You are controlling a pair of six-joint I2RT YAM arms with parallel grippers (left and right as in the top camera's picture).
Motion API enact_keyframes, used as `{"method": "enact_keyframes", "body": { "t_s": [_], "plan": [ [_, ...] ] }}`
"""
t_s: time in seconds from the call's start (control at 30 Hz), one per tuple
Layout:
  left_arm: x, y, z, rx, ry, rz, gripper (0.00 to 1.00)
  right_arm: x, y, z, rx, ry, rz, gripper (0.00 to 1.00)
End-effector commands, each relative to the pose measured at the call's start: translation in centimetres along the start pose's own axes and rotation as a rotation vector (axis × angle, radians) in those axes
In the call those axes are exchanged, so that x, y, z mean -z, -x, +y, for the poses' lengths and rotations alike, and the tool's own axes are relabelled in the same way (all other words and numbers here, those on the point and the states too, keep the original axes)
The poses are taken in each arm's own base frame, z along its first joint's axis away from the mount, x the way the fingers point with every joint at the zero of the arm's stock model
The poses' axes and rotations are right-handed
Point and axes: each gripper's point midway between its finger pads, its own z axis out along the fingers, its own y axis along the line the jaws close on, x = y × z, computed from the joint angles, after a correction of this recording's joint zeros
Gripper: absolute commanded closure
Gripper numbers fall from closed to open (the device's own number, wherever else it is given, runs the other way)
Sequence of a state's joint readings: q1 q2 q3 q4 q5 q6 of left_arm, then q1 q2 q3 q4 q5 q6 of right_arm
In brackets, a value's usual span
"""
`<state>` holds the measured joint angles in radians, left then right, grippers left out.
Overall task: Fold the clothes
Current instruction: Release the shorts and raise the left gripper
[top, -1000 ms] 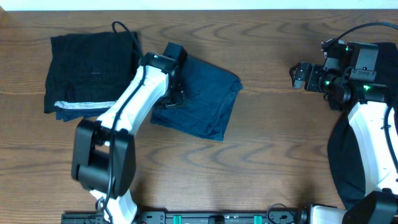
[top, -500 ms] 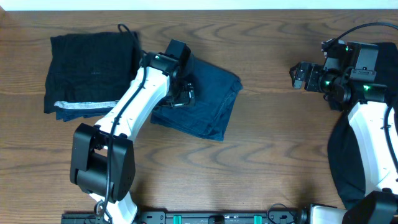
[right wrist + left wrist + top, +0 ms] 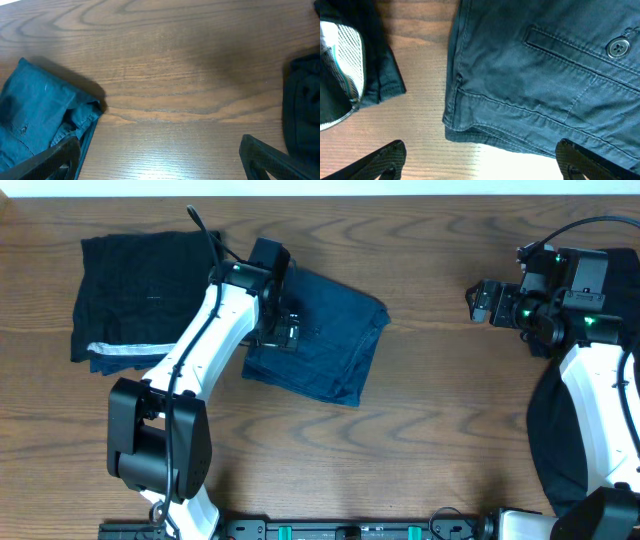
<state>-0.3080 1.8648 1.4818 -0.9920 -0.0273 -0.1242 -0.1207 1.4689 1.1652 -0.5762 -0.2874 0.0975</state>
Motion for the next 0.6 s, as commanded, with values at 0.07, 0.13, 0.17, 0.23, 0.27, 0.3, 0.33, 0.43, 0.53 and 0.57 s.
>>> {"method": "enact_keyframes", "body": {
  "t_s": [0.07,0.13,0.17,0.23,0.27,0.3,0.33,0.43,0.53,0.57],
  "plan": [
    [-0.5,0.4,0.0,-0.041,-0.010,-0.001,0.00,-0.1,-0.1,-0.4,-0.009,-0.008,0.003,0.01],
    [-0.7,0.3,-0.7,-0.068,-0.057,0.010,0.02,-0.1,-0.1,-0.4,-0.009,-0.008,0.003,0.01],
    [-0.9,0.3,-1.0,-0.075,-0.072,0.014,0.02,-0.1,-0.1,-0.4,-0.009,-0.008,0.003,0.01],
    [-1.3,0.3,-0.9,-0.072,-0.074,0.021,0.02,-0.1,-0.1,-0.4,-0.009,-0.008,0.003,0.01],
    [-1.6,0.4,-0.9,-0.070,-0.073,0.025,0.02,-0.1,-0.1,-0.4,-0.009,-0.008,0.003,0.01],
    [-2.0,0.4,-0.8,-0.068,-0.072,0.031,0.02,-0.1,-0.1,-0.4,-0.009,-0.008,0.003,0.01],
    [-2.3,0.4,-0.8,-0.066,-0.071,0.037,0.02,-0.1,-0.1,-0.4,-0.009,-0.008,0.003,0.01],
    [-3.6,0.2,-0.5,-0.058,-0.065,0.071,0.02,-0.1,-0.1,-0.4,-0.009,-0.008,0.003,0.01],
    [-5.1,0.0,-0.3,-0.049,-0.066,0.102,0.02,-0.1,-0.1,-0.4,-0.009,-0.008,0.003,0.01],
    [-5.6,0.0,-0.2,-0.046,-0.066,0.111,0.02,-0.1,-0.1,-0.4,-0.009,-0.008,0.003,0.01]
  ]
}}
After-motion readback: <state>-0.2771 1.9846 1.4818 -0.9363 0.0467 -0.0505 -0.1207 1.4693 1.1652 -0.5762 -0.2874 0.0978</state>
